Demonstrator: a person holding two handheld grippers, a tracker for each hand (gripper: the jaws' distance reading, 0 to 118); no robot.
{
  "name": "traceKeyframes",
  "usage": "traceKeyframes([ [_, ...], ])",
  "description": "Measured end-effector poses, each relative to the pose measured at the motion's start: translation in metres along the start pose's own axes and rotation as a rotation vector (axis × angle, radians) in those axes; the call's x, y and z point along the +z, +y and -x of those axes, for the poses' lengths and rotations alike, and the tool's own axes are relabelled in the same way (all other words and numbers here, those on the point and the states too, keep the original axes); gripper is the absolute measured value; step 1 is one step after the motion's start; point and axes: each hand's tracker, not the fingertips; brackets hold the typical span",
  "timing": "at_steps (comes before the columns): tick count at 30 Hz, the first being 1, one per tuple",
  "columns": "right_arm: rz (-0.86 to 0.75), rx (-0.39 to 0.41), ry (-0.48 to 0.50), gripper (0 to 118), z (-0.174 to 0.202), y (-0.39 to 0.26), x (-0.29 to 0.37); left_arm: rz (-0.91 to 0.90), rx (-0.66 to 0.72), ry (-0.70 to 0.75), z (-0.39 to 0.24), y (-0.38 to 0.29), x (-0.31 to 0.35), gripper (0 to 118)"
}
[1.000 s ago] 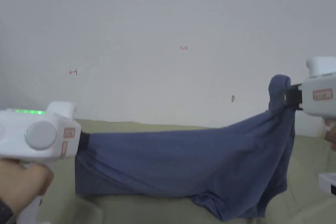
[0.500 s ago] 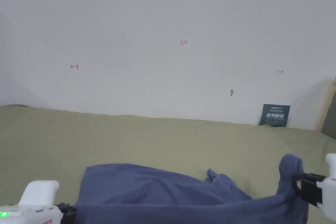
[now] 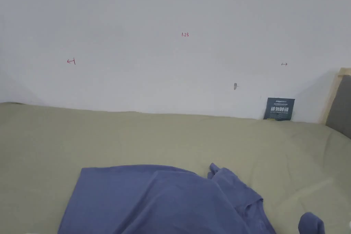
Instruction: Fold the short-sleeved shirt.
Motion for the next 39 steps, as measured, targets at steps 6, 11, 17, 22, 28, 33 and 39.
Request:
traceKeyframes([
  [6, 0.046, -0.066, -0.056, 15, -0.005, -0.031, 0.020, 0.022, 0.003, -0.002, 0.000, -0.023, 0.013, 21],
  [11, 0.012, -0.089, -0.032, 80, -0.007, -0.043, 0.036, -0.042, 0.071, 0.027, 0.008, -0.036, 0.024, 96],
  [17, 0.031, -0.070, 0.020, 77, -0.003, -0.041, 0.051, -0.102, 0.092, -0.041, 0.012, -0.030, 0.049, 81],
  [22, 0.060, 0.000, 0.075, 0, 0.007, -0.054, 0.068, -0.016, 0.045, -0.033, 0.008, -0.035, 0.051, 0],
  [28, 0.169, 0.037, 0.080, 0, 0.006, -0.077, 0.068, 0.083, 0.048, 0.012, 0.010, -0.065, 0.053, 0],
  [33, 0.214, -0.029, 0.051, 0, -0.006, -0.088, 0.055, 0.163, 0.072, 0.032, 0.007, -0.078, 0.040, 0],
  [39, 0.258, -0.031, 0.039, 6, -0.012, -0.087, 0.047, 0.130, -0.034, 0.104, -0.014, -0.077, 0.022, 104],
])
